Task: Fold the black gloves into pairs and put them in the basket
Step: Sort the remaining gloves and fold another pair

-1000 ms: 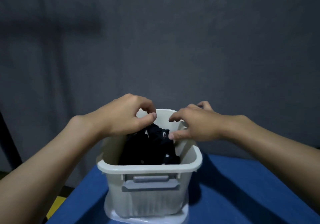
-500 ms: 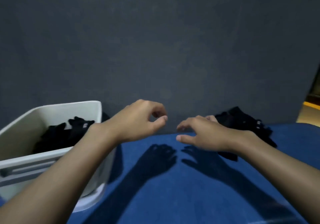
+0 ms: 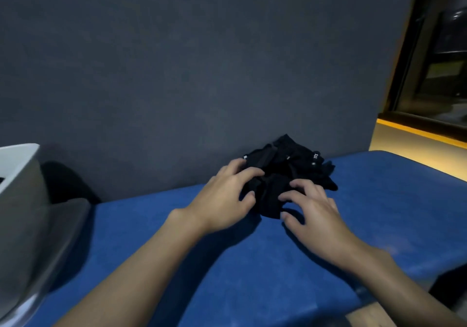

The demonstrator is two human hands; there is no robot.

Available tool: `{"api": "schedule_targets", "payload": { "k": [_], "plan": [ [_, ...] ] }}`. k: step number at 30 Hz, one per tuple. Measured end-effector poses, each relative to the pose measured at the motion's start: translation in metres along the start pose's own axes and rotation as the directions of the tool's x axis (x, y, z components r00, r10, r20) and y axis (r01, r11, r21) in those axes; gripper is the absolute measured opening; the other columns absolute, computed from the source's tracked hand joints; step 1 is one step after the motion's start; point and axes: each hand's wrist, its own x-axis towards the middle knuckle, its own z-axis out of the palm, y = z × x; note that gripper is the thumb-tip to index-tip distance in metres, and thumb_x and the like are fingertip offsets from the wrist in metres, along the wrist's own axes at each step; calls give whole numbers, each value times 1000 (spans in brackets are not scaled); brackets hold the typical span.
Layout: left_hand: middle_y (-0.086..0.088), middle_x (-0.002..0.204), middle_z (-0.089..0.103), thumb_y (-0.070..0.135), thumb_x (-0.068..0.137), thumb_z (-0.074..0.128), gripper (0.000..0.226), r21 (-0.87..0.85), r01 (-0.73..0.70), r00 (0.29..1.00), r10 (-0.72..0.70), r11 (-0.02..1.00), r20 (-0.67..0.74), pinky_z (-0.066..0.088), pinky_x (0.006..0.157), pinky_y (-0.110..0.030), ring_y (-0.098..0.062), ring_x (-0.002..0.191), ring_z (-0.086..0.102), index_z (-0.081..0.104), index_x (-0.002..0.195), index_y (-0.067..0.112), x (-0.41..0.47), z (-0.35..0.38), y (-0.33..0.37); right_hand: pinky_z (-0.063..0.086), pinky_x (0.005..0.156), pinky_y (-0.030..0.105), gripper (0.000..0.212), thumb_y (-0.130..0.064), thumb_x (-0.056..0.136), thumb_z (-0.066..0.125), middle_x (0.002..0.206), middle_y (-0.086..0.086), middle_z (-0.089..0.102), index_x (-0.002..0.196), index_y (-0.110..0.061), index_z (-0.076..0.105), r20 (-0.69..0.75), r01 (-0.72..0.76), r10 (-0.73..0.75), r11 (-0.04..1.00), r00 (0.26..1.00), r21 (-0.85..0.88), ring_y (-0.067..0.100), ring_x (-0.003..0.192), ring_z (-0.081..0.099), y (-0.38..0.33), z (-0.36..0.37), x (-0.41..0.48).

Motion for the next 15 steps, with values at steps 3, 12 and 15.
{"api": "schedule_targets", "payload": {
  "k": [3,12,15],
  "plan": [
    [2,161,23,27,95,53,51,61,-18,1000,19,998,-18,24,118,-43,-15,149,15,43,144,38,15,8,8,18,103,24,37,-40,95,54,147,-14,24,132,-35,50,5,-12,12,999,1000,36,6,135,19,8,2,3],
    [9,154,39,23,96,51,54,71,-28,993,35,997,-108,26,117,-39,-7,143,30,41,149,18,34,4,9,23,111,32,42,-33,93,58,148,-12,27,134,-32,50,-68,-27,36,990,997,139,8,136,24,8,-1,16],
    [7,153,39,24,94,50,56,11,-54,987,55,998,-153,30,116,-41,-10,141,35,42,149,16,30,-6,8,24,115,36,48,-28,92,60,151,-12,27,139,-31,46,-123,-20,47,977,991,213,8,138,23,-1,-4,22]
  ]
}}
